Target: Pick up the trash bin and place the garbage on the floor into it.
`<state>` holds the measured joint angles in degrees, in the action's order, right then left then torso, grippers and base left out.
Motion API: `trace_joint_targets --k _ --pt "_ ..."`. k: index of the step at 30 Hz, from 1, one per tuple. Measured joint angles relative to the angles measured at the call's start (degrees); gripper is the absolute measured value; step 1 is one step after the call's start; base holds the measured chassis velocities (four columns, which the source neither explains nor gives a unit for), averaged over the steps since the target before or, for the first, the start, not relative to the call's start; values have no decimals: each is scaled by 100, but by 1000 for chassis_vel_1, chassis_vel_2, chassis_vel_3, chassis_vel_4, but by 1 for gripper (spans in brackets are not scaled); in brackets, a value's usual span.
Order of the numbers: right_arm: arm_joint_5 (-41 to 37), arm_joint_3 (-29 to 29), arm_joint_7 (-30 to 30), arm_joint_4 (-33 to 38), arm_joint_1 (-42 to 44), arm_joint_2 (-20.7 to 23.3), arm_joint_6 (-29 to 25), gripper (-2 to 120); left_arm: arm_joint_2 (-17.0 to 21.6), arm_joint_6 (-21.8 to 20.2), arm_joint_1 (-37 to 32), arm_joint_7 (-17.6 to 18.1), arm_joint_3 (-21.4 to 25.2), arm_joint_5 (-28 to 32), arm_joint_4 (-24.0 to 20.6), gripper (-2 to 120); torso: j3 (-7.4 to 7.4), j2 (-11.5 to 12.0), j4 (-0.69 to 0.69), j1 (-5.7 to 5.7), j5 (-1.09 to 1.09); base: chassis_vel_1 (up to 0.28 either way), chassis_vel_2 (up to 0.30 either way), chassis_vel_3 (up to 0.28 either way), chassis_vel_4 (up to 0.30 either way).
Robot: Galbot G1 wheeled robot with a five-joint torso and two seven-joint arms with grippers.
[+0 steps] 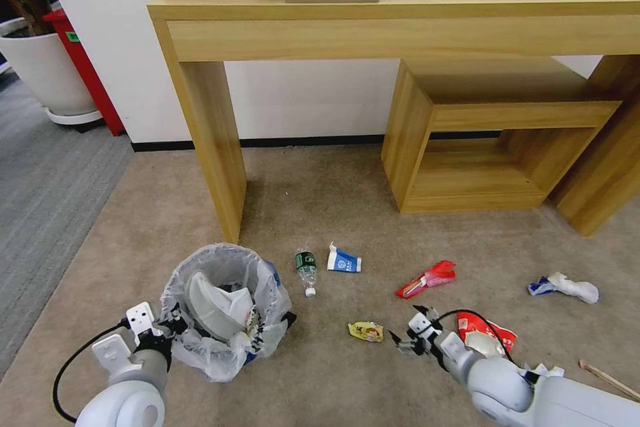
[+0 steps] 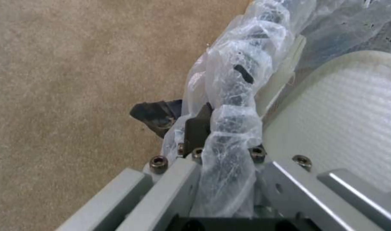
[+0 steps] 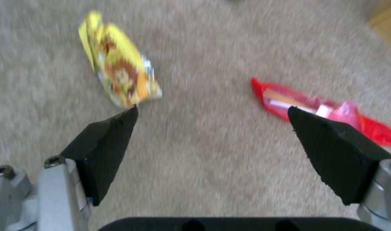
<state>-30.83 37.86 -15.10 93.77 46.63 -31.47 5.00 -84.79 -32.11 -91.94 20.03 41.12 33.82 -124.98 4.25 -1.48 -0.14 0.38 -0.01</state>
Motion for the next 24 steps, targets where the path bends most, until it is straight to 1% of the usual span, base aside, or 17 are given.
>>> trace_joint_targets --k 2,4,5,6,9,10,12,14,16,21,24 --pt "112 11 106 -108 -9 -1 -5 91 -13 5 0 -9 -22 -32 23 0 0 0 0 0 2 0 0 0 0" --pt "95 21 204 -132 -25 -34 285 97 -48 23 -5 -27 -46 -86 49 0 0 0 1 0 0 0 0 0 0" --pt "136 36 344 -215 -98 -134 482 99 -74 38 -15 -38 -49 -118 61 0 0 0 0 0 1 0 0 0 0" --pt "136 36 344 -215 -98 -134 482 99 -74 38 -15 -38 -49 -118 61 0 0 0 0 0 1 0 0 0 0" --pt "33 246 431 -414 -554 -540 872 100 -123 89 -51 -53 -26 -170 64 0 0 0 2 0 1 0 0 0 0" --pt "33 246 431 -414 -554 -540 872 100 -123 89 -51 -53 -26 -170 64 0 0 0 2 0 1 0 0 0 0" --pt "-131 532 442 -478 -905 -789 1069 100 -147 115 -59 -53 0 -191 64 0 0 0 3 0 0 0 0 0 0" --pt "-169 627 439 -513 -992 -870 1083 100 -154 118 -61 -53 3 -194 63 0 0 0 3 0 0 0 0 0 0" --pt "-235 983 391 -699 -1273 -1176 1110 100 -193 132 -67 -54 28 -210 55 0 0 0 3 0 0 0 0 0 0" --pt "-294 1268 286 -977 -1433 -1380 1077 100 -223 152 -91 -54 83 -220 35 0 0 0 3 0 0 0 0 0 0" --pt "-278 1302 283 -1089 -1431 -1419 1006 100 -242 177 -93 -54 84 -240 43 0 0 0 1 0 0 0 0 0 0"
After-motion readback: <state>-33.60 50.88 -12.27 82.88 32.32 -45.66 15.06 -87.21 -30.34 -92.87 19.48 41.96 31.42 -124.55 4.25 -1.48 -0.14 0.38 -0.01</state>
